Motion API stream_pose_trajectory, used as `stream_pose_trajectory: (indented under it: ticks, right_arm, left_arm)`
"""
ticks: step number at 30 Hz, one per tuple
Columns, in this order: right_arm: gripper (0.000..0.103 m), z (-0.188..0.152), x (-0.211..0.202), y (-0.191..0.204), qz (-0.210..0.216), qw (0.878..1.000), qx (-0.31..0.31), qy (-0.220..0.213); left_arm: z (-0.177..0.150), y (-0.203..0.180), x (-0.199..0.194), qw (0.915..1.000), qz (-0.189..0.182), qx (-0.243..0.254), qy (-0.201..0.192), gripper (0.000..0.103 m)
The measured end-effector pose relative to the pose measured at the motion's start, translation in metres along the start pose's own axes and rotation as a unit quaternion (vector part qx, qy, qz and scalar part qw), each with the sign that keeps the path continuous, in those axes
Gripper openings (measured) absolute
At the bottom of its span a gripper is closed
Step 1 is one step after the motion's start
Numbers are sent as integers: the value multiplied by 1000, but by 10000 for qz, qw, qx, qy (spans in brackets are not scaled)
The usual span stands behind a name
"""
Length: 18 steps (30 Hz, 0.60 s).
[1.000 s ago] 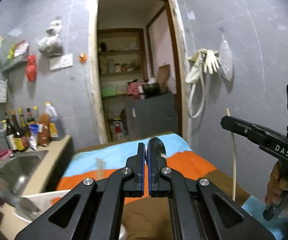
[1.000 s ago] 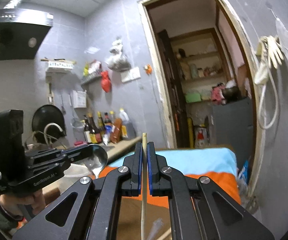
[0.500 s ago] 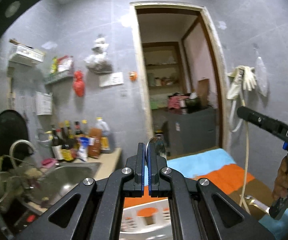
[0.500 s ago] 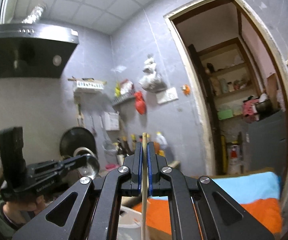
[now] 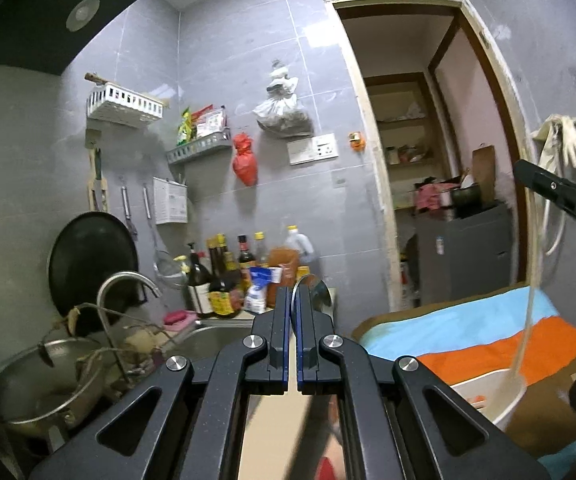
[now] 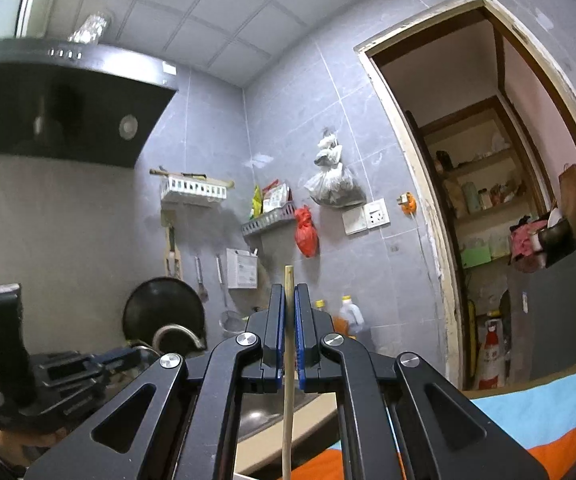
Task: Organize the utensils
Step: 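Lift the chopstick with the right tool while the left tool carries the spoon over the caddy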
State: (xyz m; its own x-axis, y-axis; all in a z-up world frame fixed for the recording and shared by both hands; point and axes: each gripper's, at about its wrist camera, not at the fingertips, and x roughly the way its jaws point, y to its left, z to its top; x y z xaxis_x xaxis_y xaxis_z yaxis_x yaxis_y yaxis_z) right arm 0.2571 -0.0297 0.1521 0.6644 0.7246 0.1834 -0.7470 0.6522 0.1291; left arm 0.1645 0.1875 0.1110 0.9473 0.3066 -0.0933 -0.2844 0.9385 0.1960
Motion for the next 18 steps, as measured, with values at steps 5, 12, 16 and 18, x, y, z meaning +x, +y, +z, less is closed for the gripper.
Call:
stream_pose_trajectory:
  ticks: [5,12,16,18]
  right_arm:
    - [3,-21,11,-3,-126,9998,-124,130]
    - [3,-41,17,-10,-150,9996,-81,241]
    - [3,-51,20,-10,-130,9994,-77,300]
    - [3,-55,20,-8,-129,9993,-101,327]
  left_arm:
    - [-19,-10,12,9987,286,393,-144,0]
    - [-39,-26,25,9945,509,862,-306,0]
    - [-53,-37,31,9907,657,1120,-401,1]
    - [-59,-42,33,9893,693,1208,-425,1]
